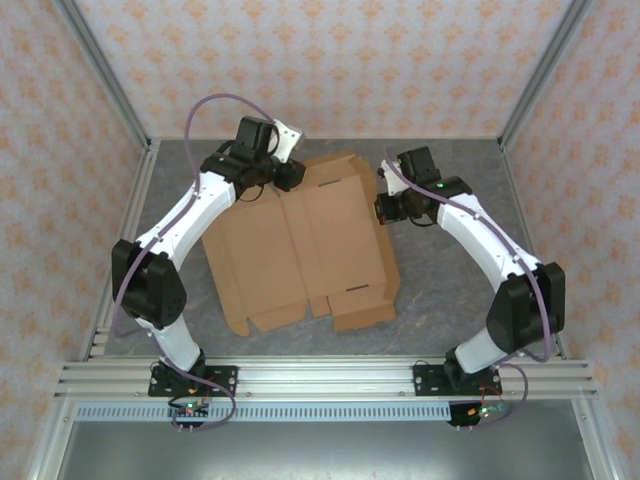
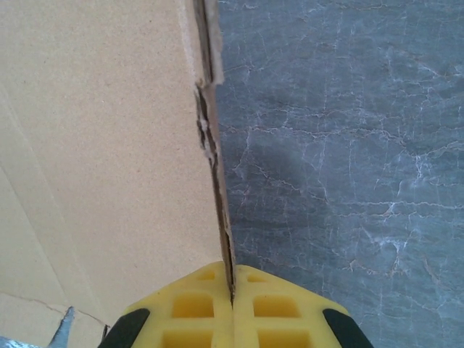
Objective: Fold the paper box
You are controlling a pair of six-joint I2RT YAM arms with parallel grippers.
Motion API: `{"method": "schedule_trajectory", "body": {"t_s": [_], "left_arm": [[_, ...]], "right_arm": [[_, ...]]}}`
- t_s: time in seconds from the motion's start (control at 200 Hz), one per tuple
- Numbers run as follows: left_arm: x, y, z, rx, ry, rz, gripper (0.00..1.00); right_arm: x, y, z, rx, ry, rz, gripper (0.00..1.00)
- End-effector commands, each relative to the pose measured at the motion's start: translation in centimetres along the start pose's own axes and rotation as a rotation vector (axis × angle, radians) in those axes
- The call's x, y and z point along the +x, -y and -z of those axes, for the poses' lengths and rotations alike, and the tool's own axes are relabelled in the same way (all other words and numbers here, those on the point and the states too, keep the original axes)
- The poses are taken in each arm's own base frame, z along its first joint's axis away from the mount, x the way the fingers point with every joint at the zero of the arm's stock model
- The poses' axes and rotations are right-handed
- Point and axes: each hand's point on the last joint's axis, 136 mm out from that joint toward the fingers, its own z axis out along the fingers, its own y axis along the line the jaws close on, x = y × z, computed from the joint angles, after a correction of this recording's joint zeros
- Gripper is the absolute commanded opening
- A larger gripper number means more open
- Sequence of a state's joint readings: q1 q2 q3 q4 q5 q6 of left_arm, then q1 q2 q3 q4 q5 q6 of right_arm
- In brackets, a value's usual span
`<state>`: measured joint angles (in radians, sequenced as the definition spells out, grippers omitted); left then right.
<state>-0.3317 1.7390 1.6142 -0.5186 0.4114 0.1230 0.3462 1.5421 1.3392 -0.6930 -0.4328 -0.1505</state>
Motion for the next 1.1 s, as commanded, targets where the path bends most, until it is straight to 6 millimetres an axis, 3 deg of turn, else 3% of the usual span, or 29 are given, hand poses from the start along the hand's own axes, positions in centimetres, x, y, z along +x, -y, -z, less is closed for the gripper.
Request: {"method": "schedule_trajectory", "body": {"t_s": [0.0, 0.345, 0.56, 0.681, 0.861, 1.096], "left_arm": [[0.3, -0.3, -0.1, 0.011, -0.018, 0.030, 0.32], [1.0, -1.1, -0.4, -0.013, -0.059, -0.050, 0.33], [1.2, -2.5, -0.8, -0.075, -0.108, -0.031, 0.34], [1.3, -3.5, -0.8, -0.087, -0.143, 0.002, 0.43], [1.0, -3.1, -0.3, -0.043, -0.144, 0.042, 0.56], [-0.8, -3.6, 3.0, -0.086, -0.088, 0.066, 0.69]], "right_arm": [[-1.5, 0.4, 0.0, 0.024, 0.012, 0.056, 0.00], [-2.8, -0.3, -0.5, -0.024, 0.010, 0.070, 0.00], [-2.2, -0.7, -0.4, -0.053, -0.003, 0.118, 0.00], [-2.0, -0.6, -0.5, -0.059, -0.005, 0.130, 0.00], [-2.1, 0.6, -0.8, -0.016, -0.006, 0.098, 0.00], [-2.4, 1.2, -1.2, 0.001, 0.002, 0.046, 0.00]]}}
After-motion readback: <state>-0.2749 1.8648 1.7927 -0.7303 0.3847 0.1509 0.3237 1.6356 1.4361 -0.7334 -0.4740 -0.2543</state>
